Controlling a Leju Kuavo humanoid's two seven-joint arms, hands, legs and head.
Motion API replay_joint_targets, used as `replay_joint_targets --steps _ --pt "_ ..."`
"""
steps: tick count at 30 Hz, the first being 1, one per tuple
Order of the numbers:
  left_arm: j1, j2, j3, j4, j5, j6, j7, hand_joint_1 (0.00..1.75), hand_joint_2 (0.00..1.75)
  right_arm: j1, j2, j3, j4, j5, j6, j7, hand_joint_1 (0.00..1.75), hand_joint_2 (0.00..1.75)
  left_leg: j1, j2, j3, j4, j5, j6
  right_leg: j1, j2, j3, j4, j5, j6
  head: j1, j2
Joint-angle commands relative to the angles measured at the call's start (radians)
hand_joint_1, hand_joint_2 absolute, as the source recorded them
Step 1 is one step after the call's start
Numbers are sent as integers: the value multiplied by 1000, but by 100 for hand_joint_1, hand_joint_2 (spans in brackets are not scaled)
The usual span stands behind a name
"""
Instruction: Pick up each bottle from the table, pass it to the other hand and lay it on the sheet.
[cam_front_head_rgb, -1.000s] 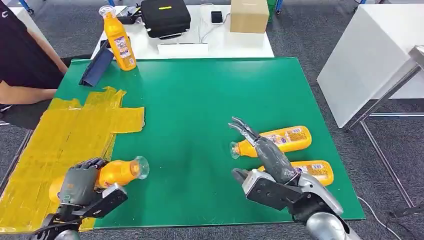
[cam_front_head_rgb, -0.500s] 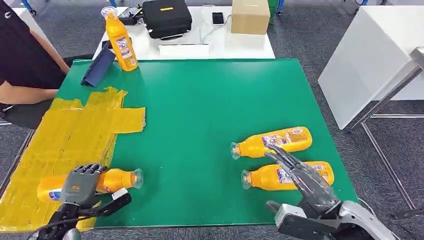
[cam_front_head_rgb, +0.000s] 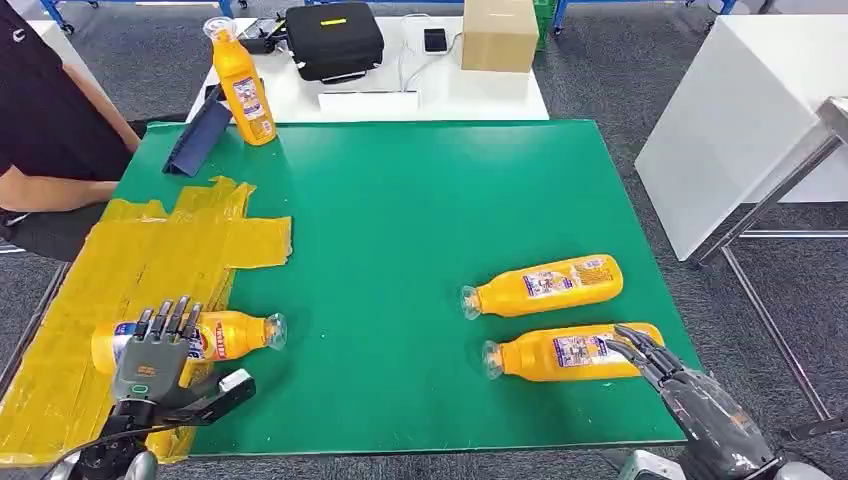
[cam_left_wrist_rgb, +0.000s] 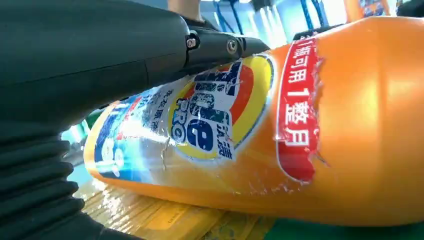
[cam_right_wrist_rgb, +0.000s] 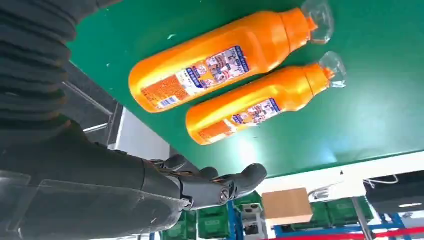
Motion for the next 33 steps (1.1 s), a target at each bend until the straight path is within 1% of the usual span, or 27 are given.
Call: replay_joint_targets --steps 1,4,6,7,8,9,10,12,14,16,17,18,19,20,21,22,24,25,26,27,28,29,30,31,32,33 --pt "55 -65 16 -80 -7 129 20 0 0 220 -31 -58 -31 68 -129 46 0 175 0 -2 1 0 -2 0 0 -2 3 0 -3 -2 0 0" --pt "81 -93 35 -157 46 175 -17 0 0 229 -77 5 -18 90 -206 85 0 175 0 -1 0 1 -3 0 0 -1 1 0 -3 -1 0 0" --pt "92 -111 41 -202 121 198 -50 0 0 199 -100 46 -6 107 -235 111 0 175 0 2 -3 1 -2 1 0 1 0 0 -1 -1 0 0" --pt "101 -124 50 -232 140 197 -56 0 0 177 -95 65 1 119 -234 139 0 175 0 2 -3 1 -3 0 0 1 2 -1 -2 -1 0 0" --pt "115 -154 66 -287 252 192 -88 0 0 151 -78 88 7 170 -232 175 0 175 0 3 -4 1 -2 1 0 2 2 -1 -1 -1 0 0" --pt "124 -158 69 -300 255 189 -91 0 0 161 -79 93 7 175 -239 177 0 175 0 4 -7 0 -2 1 1 2 2 -1 0 -1 0 0" --pt "130 -161 71 -309 255 187 -94 0 0 170 -81 98 7 182 -246 177 0 175 1 4 -4 1 -3 0 1 2 5 -2 -1 -1 0 0" --pt "135 -163 77 -305 255 188 -97 0 0 191 -87 100 7 193 -264 178 0 175 0 4 -4 1 -2 0 0 2 3 -1 -1 -1 0 0" --pt "135 -163 77 -305 255 188 -97 0 0 191 -87 100 7 193 -264 178 0 175 0 3 -3 1 -3 1 1 2 -2 -1 -2 -1 0 0" --pt "130 -162 80 -294 256 190 -102 0 0 193 -95 98 5 193 -271 178 0 175 0 4 -5 0 -3 2 0 3 -5 -1 -1 -1 0 0" --pt "130 -173 83 -301 304 197 -119 0 0 193 -90 95 8 214 -281 191 0 175 0 4 -3 0 -4 2 1 3 -3 -1 -2 -2 -1 0" --pt "139 -201 101 -351 440 207 -180 0 0 172 -74 116 15 269 -277 229 0 175 0 4 -4 0 -4 2 1 2 -3 -1 -1 -1 0 0" --pt "158 -229 115 -437 569 182 -229 0 0 145 -64 149 25 293 -265 265 0 175 1 4 -2 0 -4 2 1 3 -1 -2 -2 -2 0 0" --pt "154 -250 133 -455 625 151 -240 0 0 136 -77 173 35 313 -271 284 0 175 1 4 -4 1 -4 2 1 3 -3 -1 -1 -1 0 0" --pt "135 -261 141 -456 734 143 -290 0 0 79 -70 192 70 321 -252 311 0 175 1 5 -5 1 -4 2 2 4 -4 -1 -1 -1 0 0" --pt "128 -270 147 -480 805 136 -323 0 0 49 -55 198 93 332 -240 309 0 175 2 5 -4 2 -5 2 2 4 -2 -2 -1 -1 0 0" --pt "147 -282 154 -527 882 107 -343 0 0 39 -21 188 144 317 -227 307 0 175 2 5 -5 0 -3 2 2 4 -3 -3 0 -1 -1 0" --pt "152 -283 155 -529 883 106 -344 0 0 49 -22 186 149 316 -233 301 0 175 2 5 -3 0 -4 2 2 4 0 -4 -1 -1 0 0" --pt "149 -285 154 -539 909 108 -366 0 0 45 -22 184 154 320 -245 281 0 175 2 4 -3 0 -4 2 2 4 -1 -3 -1 -1 0 0" --pt "158 -289 151 -572 959 91 -370 0 0 22 0 171 170 292 -213 292 0 175 2 5 -2 0 -4 2 3 4 0 -3 -1 -2 0 0" --pt "156 -290 145 -598 986 88 -376 0 0 -3 16 163 180 293 -197 278 0 175 1 5 -3 0 -4 2 2 4 -2 -2 -1 -2 0 0" --pt "171 -290 142 -616 1010 77 -370 0 0 -3 36 145 193 279 -176 274 0 175 1 5 -6 0 -3 2 1 4 -5 -1 0 -1 0 0" --pt "162 -287 135 -643 1032 81 -378 0 0 -40 49 144 204 290 -154 260 0 175 2 5 -3 0 -4 2 2 4 -2 -3 0 -2 0 0" --pt "187 -289 138 -648 1026 78 -369 0 0 -11 63 116 213 289 -152 260 0 175 2 5 -2 0 -5 1 3 4 0 -3 -1 -2 0 0" --pt "204 -290 139 -656 1101 59 -398 0 0 6 82 89 229 324 -162 236 0 175 2 7 -5 0 -4 2 3 6 1 -3 1 -2 0 0" --pt "215 -292 145 -665 1145 45 -410 0 0 4 96 76 242 336 -161 229 0 175 1 6 -4 -1 -4 2 2 5 4 -3 0 -1 0 0"
